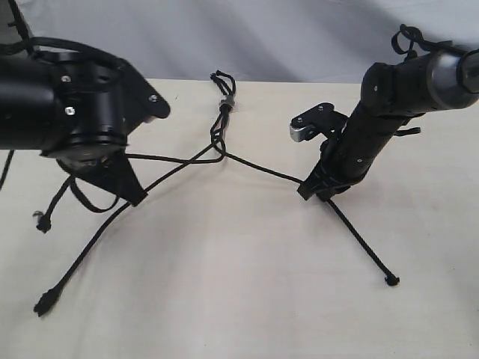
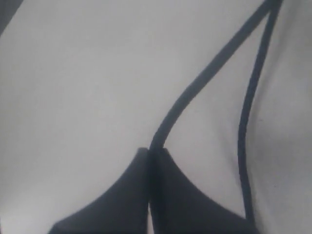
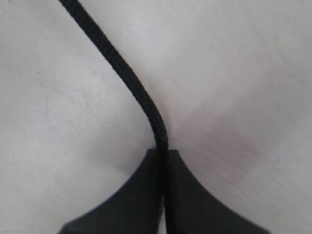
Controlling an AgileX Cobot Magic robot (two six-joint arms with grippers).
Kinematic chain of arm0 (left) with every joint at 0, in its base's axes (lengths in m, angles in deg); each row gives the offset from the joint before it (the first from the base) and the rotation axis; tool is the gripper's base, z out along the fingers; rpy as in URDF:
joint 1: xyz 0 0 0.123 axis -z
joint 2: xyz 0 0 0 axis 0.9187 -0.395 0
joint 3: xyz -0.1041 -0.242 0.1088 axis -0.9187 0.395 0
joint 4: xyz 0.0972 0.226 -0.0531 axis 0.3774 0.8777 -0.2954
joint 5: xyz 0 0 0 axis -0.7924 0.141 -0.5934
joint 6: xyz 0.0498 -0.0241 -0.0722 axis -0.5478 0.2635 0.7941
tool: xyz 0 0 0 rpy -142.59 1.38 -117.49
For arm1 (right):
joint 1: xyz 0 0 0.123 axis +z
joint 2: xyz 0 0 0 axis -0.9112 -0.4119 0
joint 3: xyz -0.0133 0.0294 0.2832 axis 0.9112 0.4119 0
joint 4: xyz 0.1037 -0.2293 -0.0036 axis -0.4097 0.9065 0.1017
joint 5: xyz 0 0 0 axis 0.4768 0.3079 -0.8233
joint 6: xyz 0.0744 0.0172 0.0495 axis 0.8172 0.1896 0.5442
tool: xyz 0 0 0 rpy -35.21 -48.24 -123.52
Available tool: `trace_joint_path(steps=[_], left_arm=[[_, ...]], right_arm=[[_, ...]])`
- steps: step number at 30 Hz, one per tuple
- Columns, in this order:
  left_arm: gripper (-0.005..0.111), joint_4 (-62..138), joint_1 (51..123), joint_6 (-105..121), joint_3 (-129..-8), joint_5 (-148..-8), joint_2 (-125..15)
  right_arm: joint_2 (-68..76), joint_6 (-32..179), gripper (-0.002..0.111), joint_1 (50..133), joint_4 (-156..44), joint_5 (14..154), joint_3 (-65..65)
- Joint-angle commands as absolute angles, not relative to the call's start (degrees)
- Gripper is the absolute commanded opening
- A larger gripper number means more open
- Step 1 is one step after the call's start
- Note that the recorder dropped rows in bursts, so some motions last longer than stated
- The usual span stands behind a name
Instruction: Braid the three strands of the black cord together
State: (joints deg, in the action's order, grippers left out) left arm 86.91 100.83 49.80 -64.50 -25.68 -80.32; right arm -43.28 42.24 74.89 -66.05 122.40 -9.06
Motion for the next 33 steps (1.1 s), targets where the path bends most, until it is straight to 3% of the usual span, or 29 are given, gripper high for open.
trace_joint_path(steps=[1, 8, 19, 21, 24, 26, 29, 31, 33], left_arm=[[0.0, 86.8, 90.3, 49.3, -58.6, -40.7, -81.3], [0.0, 86.3, 81.7, 49.5, -56.5, -49.4, -85.0], [0.0, 86.2, 80.6, 48.7, -56.5, -53.7, -92.6], [0.0, 86.0, 80.6, 48.4, -56.5, -54.0, -93.6], [0.0, 77.1, 81.1, 43.9, -56.5, -55.4, -94.1], [0.0, 63.7, 84.7, 31.4, -56.5, -55.3, -94.1], [0.0, 37.9, 97.1, 6.8, -56.8, -53.5, -94.1], [0.0, 35.1, 106.2, 1.7, -57.8, -51.8, -93.2], [0.0, 39.3, 109.3, 6.9, -59.4, -51.5, -89.8]], right_arm=[[-43.3, 42.5, 0.0, 74.5, -65.7, 123.2, -9.0], [-43.3, 42.5, 0.0, 74.5, -65.7, 123.3, -9.0], [-43.3, 43.7, 0.0, 74.5, -65.7, 122.5, -9.0], [-43.3, 44.3, 0.011, 74.5, -65.7, 122.5, -9.0], [-43.2, 44.6, 0.05, 74.5, -66.3, 122.1, -9.0], [-41.4, 44.6, 0.067, 74.5, -66.5, 122.1, -9.0], [-35.7, 44.6, 0.075, 74.5, -66.5, 125.5, -9.0], [-32.2, 44.6, 0.075, 74.5, -66.5, 127.5, -9.0], [-30.4, 44.6, 0.075, 74.5, -66.5, 127.0, -7.7]])
